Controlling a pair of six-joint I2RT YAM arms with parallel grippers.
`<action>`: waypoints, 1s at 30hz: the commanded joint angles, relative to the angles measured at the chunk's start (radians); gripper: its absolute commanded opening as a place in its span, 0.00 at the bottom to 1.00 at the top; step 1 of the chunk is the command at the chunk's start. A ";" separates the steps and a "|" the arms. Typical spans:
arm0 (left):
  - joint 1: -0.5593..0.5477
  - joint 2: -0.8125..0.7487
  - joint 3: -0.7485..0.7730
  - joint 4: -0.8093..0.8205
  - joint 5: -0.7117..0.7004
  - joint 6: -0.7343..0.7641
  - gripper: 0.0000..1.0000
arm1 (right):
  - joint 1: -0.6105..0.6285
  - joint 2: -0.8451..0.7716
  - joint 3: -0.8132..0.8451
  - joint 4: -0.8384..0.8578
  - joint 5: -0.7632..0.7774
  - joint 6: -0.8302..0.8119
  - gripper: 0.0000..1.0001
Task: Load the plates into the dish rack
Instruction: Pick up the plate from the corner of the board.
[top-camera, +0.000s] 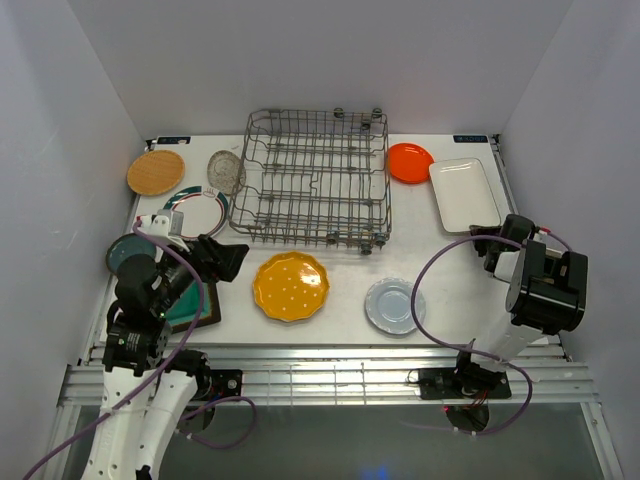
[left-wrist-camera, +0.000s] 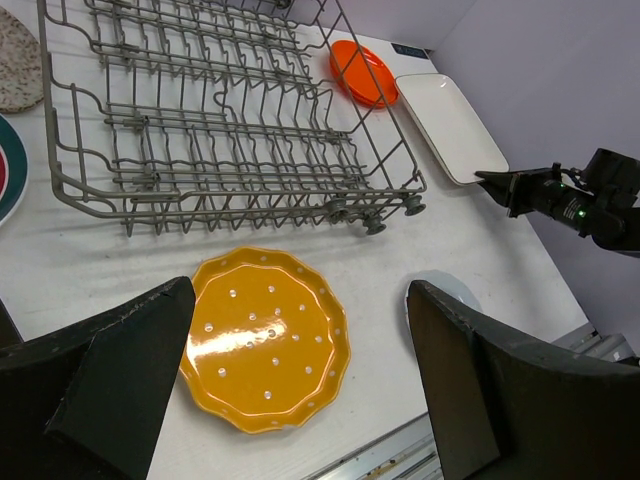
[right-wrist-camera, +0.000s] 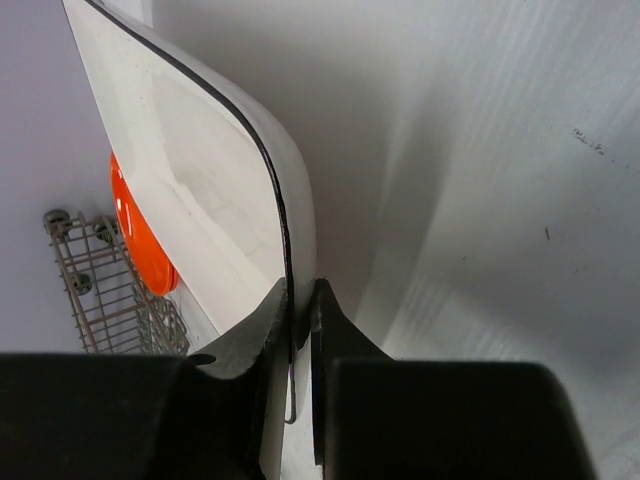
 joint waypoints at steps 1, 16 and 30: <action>0.007 0.007 -0.007 0.019 0.018 0.011 0.98 | 0.012 -0.102 0.020 0.166 -0.023 -0.007 0.08; 0.007 0.028 -0.012 0.023 0.030 0.012 0.98 | 0.017 -0.396 -0.007 0.117 -0.003 -0.036 0.08; 0.007 0.028 -0.016 0.025 0.016 0.009 0.98 | 0.177 -0.586 0.191 -0.165 0.139 -0.237 0.08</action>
